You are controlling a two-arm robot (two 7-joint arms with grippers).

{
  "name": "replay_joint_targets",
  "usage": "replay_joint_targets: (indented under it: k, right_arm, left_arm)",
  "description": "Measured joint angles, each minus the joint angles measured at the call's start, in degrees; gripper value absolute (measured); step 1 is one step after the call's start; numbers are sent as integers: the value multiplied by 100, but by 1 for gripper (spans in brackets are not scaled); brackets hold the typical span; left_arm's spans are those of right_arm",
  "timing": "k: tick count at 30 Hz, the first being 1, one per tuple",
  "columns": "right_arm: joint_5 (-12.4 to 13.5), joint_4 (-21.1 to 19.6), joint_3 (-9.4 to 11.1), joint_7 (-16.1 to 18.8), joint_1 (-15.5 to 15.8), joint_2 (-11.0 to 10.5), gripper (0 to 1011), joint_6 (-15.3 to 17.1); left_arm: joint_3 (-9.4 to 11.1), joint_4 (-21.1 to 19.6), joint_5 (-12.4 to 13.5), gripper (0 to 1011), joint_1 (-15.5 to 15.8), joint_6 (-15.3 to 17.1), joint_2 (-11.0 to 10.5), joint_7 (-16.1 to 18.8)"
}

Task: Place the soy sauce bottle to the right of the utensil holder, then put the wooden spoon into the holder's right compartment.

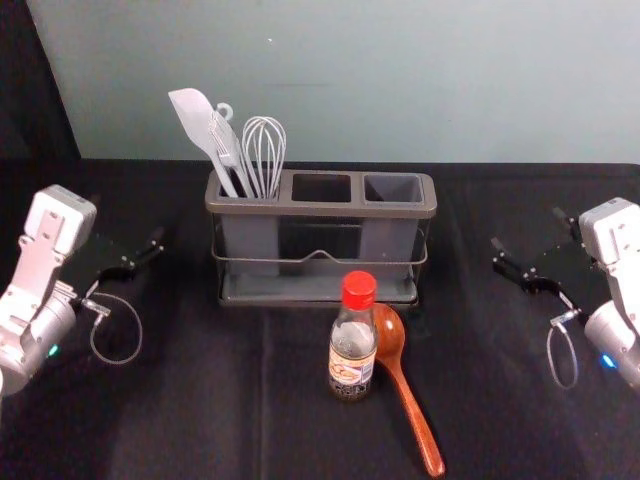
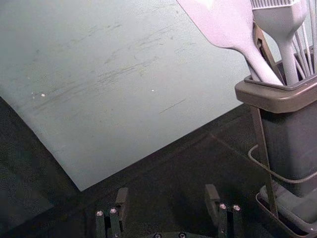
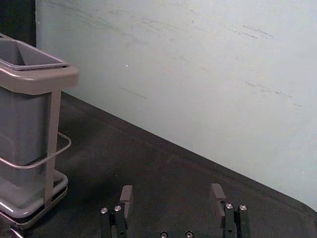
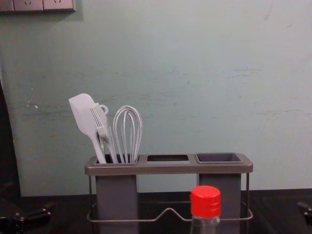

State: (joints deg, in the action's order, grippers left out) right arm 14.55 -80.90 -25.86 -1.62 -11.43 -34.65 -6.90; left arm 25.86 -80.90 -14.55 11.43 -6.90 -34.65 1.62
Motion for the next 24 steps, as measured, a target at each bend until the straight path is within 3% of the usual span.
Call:
replay_joint_targets:
  k: [21,24]
  right_arm:
    - [-4,0,7,1,4,3,1000,-3]
    - [-25,-29,49,13,112,-1,1002,-42]
  left_arm:
    - [0,0,0,1000,0,0,0,0]
    - [0,0,0,1000,0,0,0,0]
